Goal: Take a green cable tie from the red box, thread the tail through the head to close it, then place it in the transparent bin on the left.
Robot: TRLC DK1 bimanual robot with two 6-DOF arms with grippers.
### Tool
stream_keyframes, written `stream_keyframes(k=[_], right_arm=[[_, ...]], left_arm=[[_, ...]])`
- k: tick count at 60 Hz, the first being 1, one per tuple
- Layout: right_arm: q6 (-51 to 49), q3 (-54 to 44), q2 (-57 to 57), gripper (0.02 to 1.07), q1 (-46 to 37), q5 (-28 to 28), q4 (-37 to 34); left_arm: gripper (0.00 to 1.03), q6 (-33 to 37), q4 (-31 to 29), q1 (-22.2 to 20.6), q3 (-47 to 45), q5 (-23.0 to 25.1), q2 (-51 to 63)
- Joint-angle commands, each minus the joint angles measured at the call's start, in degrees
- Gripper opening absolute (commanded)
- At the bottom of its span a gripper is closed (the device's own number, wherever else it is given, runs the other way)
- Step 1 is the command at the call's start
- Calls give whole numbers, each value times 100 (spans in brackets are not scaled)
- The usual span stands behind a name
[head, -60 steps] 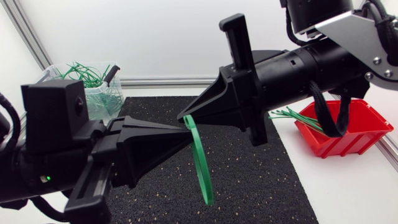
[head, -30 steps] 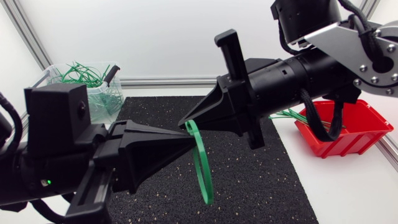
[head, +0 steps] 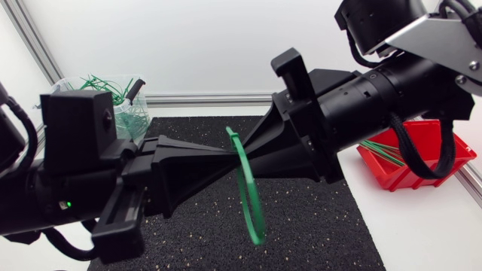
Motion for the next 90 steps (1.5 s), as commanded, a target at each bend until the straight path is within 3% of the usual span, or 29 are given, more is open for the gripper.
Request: stream_keyframes(k=[1, 3, 7, 25, 28, 31, 39, 50, 56, 72, 79, 82, 90], right_arm=[[-718, 191, 61, 59, 31, 342, -304], [-902, 235, 87, 61, 13, 755, -365], [-1307, 349, 210, 70, -75, 1054, -576], [-2537, 481, 254, 75, -558, 2899, -849], [-2801, 490, 201, 81, -558, 3304, -910], [-3152, 490, 122, 91, -558, 3919, -963], [-3776, 446, -1, 92, -734, 4710, -1007], [-4277, 393, -247, 92, -1103, 5290, -1007], [-4515, 375, -458, 92, -1332, 5606, -937], [-5060, -3, -959, 92, -1833, 6151, -295], [-5244, -126, -1161, 92, -2096, 6204, -102], [-5315, -196, -1267, 92, -2123, 6274, -22], [-5429, -381, -1530, 92, -2123, 6503, 118]], left_arm=[[4, 51, -137, 78, 242, -118, 119], [4, 121, -278, 96, 313, -259, 180], [4, 279, -507, 113, 400, -461, 277], [4, 1061, -1702, 526, 910, -1366, 426], [4, 1176, -1834, 614, 963, -1454, 426], [4, 1422, -2036, 887, 1077, -1682, 444], [4, 1949, -2291, 1581, 1218, -1999, 461], [4, 2591, -2124, 3014, 1429, -2043, 787], [4, 2907, -1605, 3919, 1543, -2060, 1173], [4, 3373, -858, 5431, 2527, -2113, 2307], [4, 3478, -788, 5870, 3178, -2104, 3028], [4, 3522, -489, 6028, 3433, -2113, 3450], [4, 3689, -357, 6160, 4030, -2315, 4364]])
